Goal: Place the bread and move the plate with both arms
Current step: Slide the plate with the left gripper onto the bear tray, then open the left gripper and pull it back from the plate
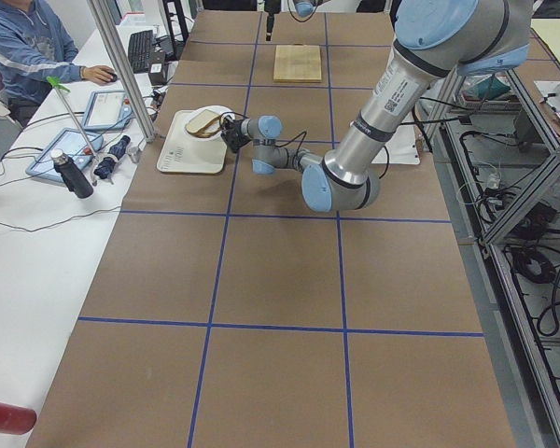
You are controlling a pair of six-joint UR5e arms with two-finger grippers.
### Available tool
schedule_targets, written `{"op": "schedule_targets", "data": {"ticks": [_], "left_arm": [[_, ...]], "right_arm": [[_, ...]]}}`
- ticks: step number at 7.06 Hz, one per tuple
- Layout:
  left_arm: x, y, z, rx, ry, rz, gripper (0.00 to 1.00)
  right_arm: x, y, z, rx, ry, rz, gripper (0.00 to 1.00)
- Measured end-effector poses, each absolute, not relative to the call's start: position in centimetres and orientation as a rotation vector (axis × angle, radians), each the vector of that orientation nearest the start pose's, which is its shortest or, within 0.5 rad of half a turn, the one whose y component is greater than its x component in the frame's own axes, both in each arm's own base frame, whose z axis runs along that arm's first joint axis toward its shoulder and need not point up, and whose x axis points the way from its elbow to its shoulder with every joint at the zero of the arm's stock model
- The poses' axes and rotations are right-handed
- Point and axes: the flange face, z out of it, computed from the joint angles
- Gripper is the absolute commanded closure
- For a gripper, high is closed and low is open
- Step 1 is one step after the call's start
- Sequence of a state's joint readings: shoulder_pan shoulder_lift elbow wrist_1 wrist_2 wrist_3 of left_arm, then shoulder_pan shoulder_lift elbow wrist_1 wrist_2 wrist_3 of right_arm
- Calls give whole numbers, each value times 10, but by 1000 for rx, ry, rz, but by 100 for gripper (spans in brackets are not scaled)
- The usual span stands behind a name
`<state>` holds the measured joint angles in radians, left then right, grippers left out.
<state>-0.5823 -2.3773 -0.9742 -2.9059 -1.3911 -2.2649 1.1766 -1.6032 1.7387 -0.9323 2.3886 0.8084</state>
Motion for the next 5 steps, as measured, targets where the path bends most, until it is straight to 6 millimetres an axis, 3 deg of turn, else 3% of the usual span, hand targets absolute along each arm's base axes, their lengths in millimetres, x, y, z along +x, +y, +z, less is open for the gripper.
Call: {"op": "schedule_targets", "data": {"ticks": [2, 3, 4, 5], "left_arm": [[596, -577, 277, 81, 1588, -1232, 100], [601, -579, 279, 91, 1571, -1254, 28], [606, -578, 279, 93, 1566, -1264, 2], [607, -577, 278, 91, 1568, -1265, 1]], "right_arm": [[-133, -475, 514, 163, -1046, 58, 0], [-132, -475, 513, 167, -1044, 59, 0], [-132, -475, 512, 169, -1043, 59, 0], [-132, -475, 512, 171, -1043, 58, 0]]}}
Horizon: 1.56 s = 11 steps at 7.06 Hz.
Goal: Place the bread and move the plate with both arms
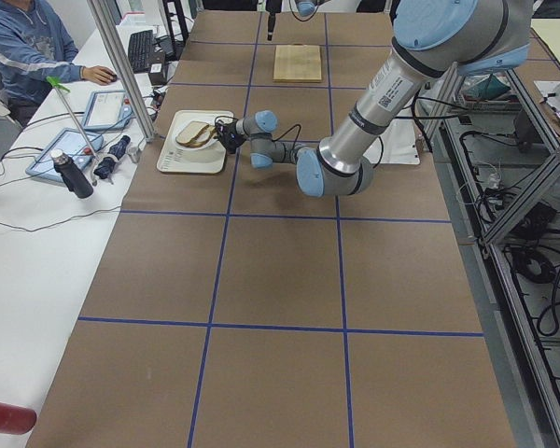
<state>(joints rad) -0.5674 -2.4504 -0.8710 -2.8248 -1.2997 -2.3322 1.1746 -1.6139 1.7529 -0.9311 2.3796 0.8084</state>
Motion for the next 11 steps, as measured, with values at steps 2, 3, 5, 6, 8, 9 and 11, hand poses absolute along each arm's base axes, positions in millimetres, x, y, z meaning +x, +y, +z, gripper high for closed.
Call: {"op": "schedule_targets", "data": {"ticks": [2, 3, 5, 6, 8, 9, 11], "left_arm": [[589, -559, 274, 70, 1614, -1230, 1], [569, -543, 281, 36, 1637, -1192, 2], [530, -517, 296, -13, 1658, -1115, 2], [512, -508, 305, -33, 1659, -1081, 2], [470, -499, 334, 75, 1608, -963, 2], [446, -495, 349, 182, 1535, -859, 2], [371, -510, 381, 340, 1307, -687, 2]], "right_arm": [[-133, -476, 510, 173, -1045, 56, 0], [-133, -476, 510, 174, -1045, 56, 0], [-133, -476, 510, 172, -1045, 57, 0], [-130, -476, 511, 173, -1046, 62, 0], [-119, -479, 512, 178, -1045, 83, 0], [-115, -481, 515, 178, -1040, 94, 0], [-103, -490, 520, 188, -1002, 103, 0]]}}
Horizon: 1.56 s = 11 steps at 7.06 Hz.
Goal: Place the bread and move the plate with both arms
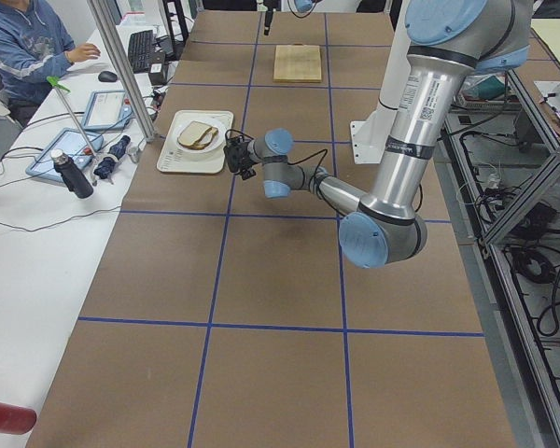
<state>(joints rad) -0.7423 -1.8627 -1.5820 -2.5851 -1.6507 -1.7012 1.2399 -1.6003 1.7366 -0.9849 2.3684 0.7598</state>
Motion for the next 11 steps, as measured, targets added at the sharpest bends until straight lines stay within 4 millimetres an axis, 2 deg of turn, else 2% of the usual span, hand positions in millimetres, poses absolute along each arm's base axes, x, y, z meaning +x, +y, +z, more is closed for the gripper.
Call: {"op": "schedule_targets", "data": {"ticks": [2, 3, 4, 5, 6, 8, 9, 11], "left_arm": [[291, -531, 424, 476, 1002, -395, 2], [248, -540, 452, 525, 847, -209, 2], [197, -551, 475, 509, 750, -58, 2], [145, -558, 493, 430, 722, 51, 2], [105, -558, 512, 331, 725, 136, 2], [52, -545, 550, 186, 706, 293, 2], [33, -540, 556, 149, 711, 320, 2], [22, -534, 555, 127, 727, 314, 2]], "right_arm": [[-73, -514, 521, 218, -895, 54, 0], [-48, -522, 524, 226, -847, 22, 0], [-28, -522, 530, 222, -815, -9, 0], [-21, -518, 537, 203, -795, -40, 0], [-26, -514, 540, 172, -785, -73, 0], [-49, -512, 541, 104, -773, -122, 0], [-53, -514, 541, 85, -771, -127, 0], [-54, -518, 538, 73, -773, -127, 0]]}}
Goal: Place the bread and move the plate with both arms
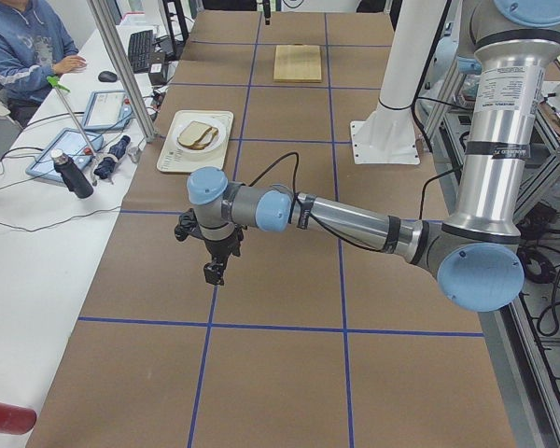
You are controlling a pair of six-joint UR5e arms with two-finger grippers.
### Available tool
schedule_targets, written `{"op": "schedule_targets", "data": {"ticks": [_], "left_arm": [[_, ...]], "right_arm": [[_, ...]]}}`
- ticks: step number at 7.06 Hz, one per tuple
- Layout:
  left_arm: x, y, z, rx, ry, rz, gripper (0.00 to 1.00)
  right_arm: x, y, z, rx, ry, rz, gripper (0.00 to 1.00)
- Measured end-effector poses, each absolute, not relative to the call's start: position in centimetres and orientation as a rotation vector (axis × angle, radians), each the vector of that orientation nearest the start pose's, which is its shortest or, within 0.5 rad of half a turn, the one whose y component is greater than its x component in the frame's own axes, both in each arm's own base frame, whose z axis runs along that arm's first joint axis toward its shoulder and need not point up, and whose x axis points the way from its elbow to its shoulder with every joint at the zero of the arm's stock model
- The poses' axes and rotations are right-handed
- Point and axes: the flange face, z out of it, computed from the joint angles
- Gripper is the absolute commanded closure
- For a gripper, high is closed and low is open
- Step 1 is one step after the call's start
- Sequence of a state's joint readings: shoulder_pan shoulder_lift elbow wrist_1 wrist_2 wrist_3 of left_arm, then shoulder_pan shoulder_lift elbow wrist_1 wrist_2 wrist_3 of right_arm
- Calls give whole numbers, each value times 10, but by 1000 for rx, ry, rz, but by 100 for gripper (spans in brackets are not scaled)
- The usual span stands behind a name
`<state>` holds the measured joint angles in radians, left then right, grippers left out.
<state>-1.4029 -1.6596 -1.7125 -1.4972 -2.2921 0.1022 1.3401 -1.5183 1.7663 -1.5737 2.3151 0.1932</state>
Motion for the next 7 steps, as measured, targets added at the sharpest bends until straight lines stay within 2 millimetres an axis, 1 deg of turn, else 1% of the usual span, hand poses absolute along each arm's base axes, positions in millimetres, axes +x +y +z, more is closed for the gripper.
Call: {"op": "schedule_targets", "data": {"ticks": [4, 7], "left_arm": [[20, -531, 544, 134, 730, 287, 2], [21, -533, 541, 139, 731, 290, 2]], "right_arm": [[-56, -523, 534, 73, -776, -130, 0], [-56, -524, 533, 75, -774, -131, 0]]}}
